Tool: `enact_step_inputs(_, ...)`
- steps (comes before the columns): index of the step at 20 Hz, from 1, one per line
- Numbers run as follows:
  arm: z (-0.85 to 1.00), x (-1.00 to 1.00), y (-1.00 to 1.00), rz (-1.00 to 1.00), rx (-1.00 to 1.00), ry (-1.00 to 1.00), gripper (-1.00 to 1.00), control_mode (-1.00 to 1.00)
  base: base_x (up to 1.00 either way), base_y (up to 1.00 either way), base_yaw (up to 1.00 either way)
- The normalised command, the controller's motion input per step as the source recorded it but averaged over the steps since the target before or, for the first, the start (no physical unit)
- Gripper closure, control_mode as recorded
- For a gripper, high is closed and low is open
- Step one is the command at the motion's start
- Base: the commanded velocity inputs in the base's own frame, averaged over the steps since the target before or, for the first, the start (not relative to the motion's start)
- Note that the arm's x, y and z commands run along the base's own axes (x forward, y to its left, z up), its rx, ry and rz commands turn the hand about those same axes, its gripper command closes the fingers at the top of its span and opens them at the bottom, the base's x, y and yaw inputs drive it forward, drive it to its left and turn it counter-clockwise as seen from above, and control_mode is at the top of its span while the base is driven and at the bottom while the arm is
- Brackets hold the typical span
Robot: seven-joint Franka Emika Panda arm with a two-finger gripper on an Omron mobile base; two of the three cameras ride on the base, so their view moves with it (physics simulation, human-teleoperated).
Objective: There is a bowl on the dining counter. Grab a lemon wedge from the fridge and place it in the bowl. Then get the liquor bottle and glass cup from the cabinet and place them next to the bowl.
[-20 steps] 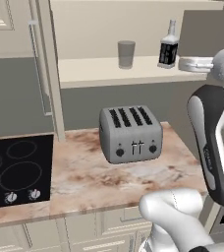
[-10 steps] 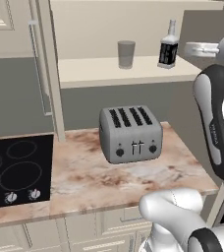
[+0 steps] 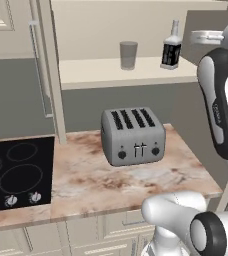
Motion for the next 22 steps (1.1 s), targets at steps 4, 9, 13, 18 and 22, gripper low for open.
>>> enact_step_inputs(4,0.11,0.41,0.00,-0.15,-0.03,0.00,-1.00,-1.00,0.00,0.00,0.00)
enact_step_inputs(9,0.07,0.51,0.00,-0.15,-0.01,0.00,-1.00,-1.00,0.00,0.00,0.00)
enact_step_inputs(13,0.00,0.50,0.09,-0.07,0.00,0.00,-1.00,-1.00,0.00,0.00,0.00)
enact_step_inputs(18,0.00,0.45,0.09,-0.01,0.00,0.00,-1.00,-1.00,0.00,0.00,0.00)
enact_step_inputs(22,0.00,0.49,0.01,0.00,0.00,0.00,-1.00,-1.00,0.00,0.00,0.00)
